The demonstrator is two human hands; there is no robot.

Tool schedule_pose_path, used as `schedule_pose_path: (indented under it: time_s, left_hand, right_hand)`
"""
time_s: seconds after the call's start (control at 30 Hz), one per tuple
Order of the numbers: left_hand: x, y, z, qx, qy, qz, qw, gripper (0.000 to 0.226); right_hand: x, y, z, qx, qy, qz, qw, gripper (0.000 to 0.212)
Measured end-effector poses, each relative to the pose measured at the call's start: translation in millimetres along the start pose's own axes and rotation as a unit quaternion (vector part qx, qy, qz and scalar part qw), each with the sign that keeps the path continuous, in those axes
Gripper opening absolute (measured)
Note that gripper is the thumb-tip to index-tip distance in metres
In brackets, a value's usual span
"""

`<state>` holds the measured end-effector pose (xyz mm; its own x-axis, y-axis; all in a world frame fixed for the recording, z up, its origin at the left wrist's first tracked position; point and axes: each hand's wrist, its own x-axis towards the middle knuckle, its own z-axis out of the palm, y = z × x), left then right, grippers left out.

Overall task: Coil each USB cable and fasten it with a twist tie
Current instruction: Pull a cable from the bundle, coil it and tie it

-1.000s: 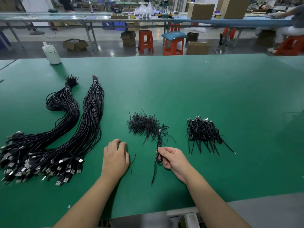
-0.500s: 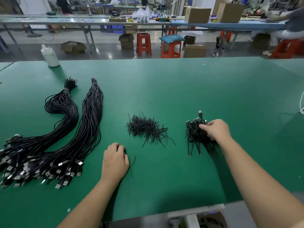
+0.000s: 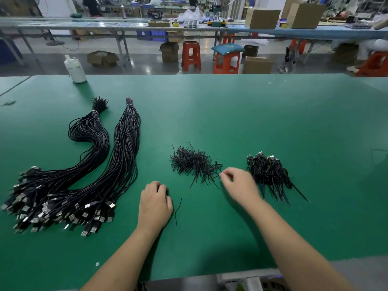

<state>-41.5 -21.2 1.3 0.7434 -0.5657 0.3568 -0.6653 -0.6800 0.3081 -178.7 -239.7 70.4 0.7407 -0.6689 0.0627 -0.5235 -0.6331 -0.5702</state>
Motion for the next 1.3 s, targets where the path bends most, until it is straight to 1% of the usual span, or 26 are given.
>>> schedule_pose_path:
  time_s: [0.1, 0.2, 0.3, 0.37, 0.5, 0.57, 0.63, 0.7, 0.73, 0.77, 0.83, 0.93, 0.97, 1.03, 1.1, 1.17, 1.23, 1.27, 1.3]
  left_hand:
    - [0, 0, -1, -0.001, 0.003, -0.017, 1.0, 0.012]
    - [0, -1, -1, -0.002, 0.001, -0.03, 1.0, 0.014]
    - [-2, -1, -2, 0.008, 0.0, -0.048, 0.999, 0.02]
    - [-3, -3, -6, 0.022, 0.005, -0.061, 0.998, 0.027]
    - [11, -36, -33, 0.116, 0.018, -0.071, 0.991, 0.043]
    - [26, -60, -53, 0.173, -0.007, -0.116, 0.978, 0.046]
    - [38, -77, -71, 0.225, -0.071, -0.16, 0.959, 0.042]
    - [45, -89, -79, 0.245, -0.151, -0.181, 0.94, 0.029]
    - [48, -93, -81, 0.242, -0.178, -0.183, 0.936, 0.021]
    - [50, -96, -82, 0.237, -0.189, -0.18, 0.936, 0.018]
    - [53, -97, -82, 0.235, -0.179, -0.162, 0.941, 0.025]
    - [53, -91, -84, 0.183, -0.149, -0.144, 0.961, 0.031]
    - [53, -88, -85, 0.167, -0.145, -0.132, 0.966, 0.03]
    - [55, -79, -86, 0.116, -0.139, -0.115, 0.977, 0.021]
    - [58, -68, -87, 0.026, -0.16, -0.118, 0.98, 0.017]
    - [57, -53, -86, -0.085, -0.213, -0.131, 0.964, 0.016]
    - [54, -38, -87, -0.216, -0.272, -0.154, 0.925, 0.018]
    - [51, -31, -87, -0.254, -0.287, -0.152, 0.911, 0.019]
    - [49, -25, -87, -0.253, -0.29, -0.13, 0.914, 0.021]
  right_hand:
    - [-21, -8, 46, 0.001, -0.022, 0.001, 1.0, 0.019]
    - [-35, 1, 76, -0.019, -0.003, -0.039, 0.999, 0.023]
    - [-35, 7, 81, 0.0, 0.022, -0.047, 0.999, 0.022]
    - [-31, 8, 82, 0.005, 0.021, -0.047, 0.999, 0.021]
    - [-30, 9, 84, 0.002, 0.018, -0.059, 0.998, 0.021]
    - [-30, 9, 84, 0.003, 0.017, -0.057, 0.998, 0.021]
    - [-31, 8, 85, -0.001, 0.017, -0.057, 0.998, 0.021]
    - [-31, 7, 84, 0.0, 0.019, -0.056, 0.998, 0.021]
    - [-31, 7, 84, -0.001, 0.019, -0.056, 0.998, 0.021]
    - [-31, 7, 84, -0.001, 0.018, -0.055, 0.998, 0.021]
    - [-32, 7, 84, -0.002, 0.018, -0.055, 0.998, 0.02]
    - [-32, 7, 83, 0.0, 0.018, -0.055, 0.998, 0.019]
    - [-32, 7, 83, 0.001, 0.017, -0.056, 0.998, 0.019]
    - [-33, 7, 82, 0.003, 0.019, -0.058, 0.998, 0.018]
    - [-34, 7, 82, 0.004, 0.02, -0.059, 0.998, 0.017]
    - [-34, 7, 81, 0.005, 0.019, -0.059, 0.998, 0.018]
    - [-35, 7, 81, 0.01, 0.02, -0.058, 0.998, 0.017]
    - [-35, 7, 81, 0.012, 0.02, -0.058, 0.998, 0.017]
    - [-35, 7, 81, 0.013, 0.021, -0.058, 0.998, 0.017]
